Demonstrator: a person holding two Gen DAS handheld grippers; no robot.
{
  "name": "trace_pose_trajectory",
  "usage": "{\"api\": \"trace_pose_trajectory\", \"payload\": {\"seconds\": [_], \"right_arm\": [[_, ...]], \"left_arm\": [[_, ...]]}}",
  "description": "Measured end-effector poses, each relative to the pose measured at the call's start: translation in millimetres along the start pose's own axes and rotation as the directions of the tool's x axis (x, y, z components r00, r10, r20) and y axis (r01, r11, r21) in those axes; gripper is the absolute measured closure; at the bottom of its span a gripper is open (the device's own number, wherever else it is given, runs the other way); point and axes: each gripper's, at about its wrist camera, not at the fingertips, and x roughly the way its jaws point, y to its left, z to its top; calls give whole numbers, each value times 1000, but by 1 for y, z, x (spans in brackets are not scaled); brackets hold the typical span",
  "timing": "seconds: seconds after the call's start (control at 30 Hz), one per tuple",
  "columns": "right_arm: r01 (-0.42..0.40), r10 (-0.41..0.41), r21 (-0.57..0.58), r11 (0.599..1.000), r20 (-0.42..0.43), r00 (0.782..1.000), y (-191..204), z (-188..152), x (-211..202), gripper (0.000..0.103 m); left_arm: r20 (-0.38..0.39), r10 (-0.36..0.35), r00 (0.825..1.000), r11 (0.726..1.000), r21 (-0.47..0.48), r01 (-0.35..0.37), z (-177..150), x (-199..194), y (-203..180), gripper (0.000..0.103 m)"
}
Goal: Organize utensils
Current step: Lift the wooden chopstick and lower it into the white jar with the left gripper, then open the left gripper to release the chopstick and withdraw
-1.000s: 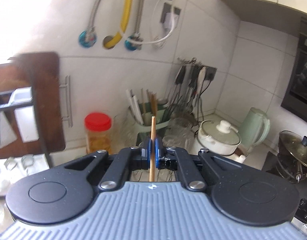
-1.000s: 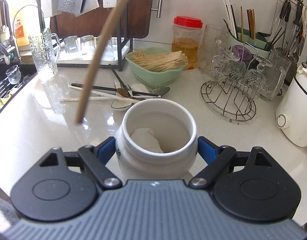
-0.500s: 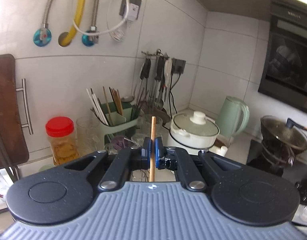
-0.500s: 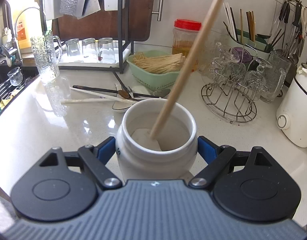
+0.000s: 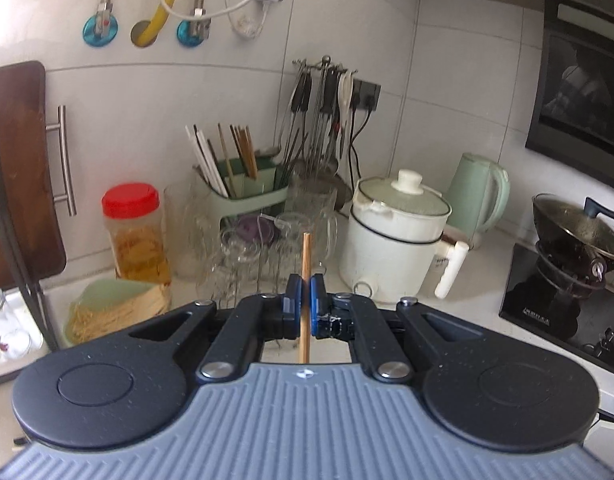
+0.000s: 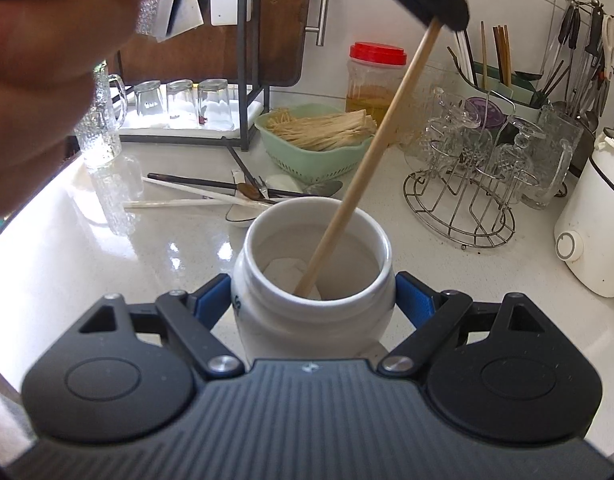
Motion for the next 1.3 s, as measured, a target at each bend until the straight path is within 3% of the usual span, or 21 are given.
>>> {"api": "trace_pose_trajectory", "payload": {"seconds": [0.43, 0.57, 0.67, 0.7, 0.8, 0.83, 1.07, 1.3], "right_arm": [[6, -6, 7, 1000, 10, 1000, 1, -1, -1, 13], [14, -14, 8, 1000, 15, 1000, 2, -2, -1, 13], [15, -15, 10, 1000, 18, 1000, 2, -2, -1, 13], [14, -15, 11, 1000, 20, 1000, 2, -2, -1, 13], [15, -15, 15, 1000, 21, 1000, 0, -2, -1, 13], [16, -17, 18, 1000, 21, 1000, 0, -2, -2, 13], [0, 0, 2, 1000, 25, 1000, -6, -3, -1, 13], [-36, 37, -30, 999, 35, 999, -11, -4, -3, 13]], "left_arm": [[-125, 26, 992, 999, -24, -29, -6, 0, 6, 98], [-148, 23, 989, 996, -80, -35, 1, 1, 13, 97], [-160, 9, 987, 994, -106, -26, 4, -3, 15, 94], [-162, 12, 987, 994, -104, -29, 5, -5, 14, 88], [-159, 42, 986, 993, -99, -59, 5, -14, 12, 67], [-152, 49, 987, 992, -104, -65, 5, -19, 12, 65], [-137, 134, 981, 975, -160, -156, 0, -51, 10, 64], [-153, 276, 949, 924, -231, -306, -19, -80, 2, 64]]}}
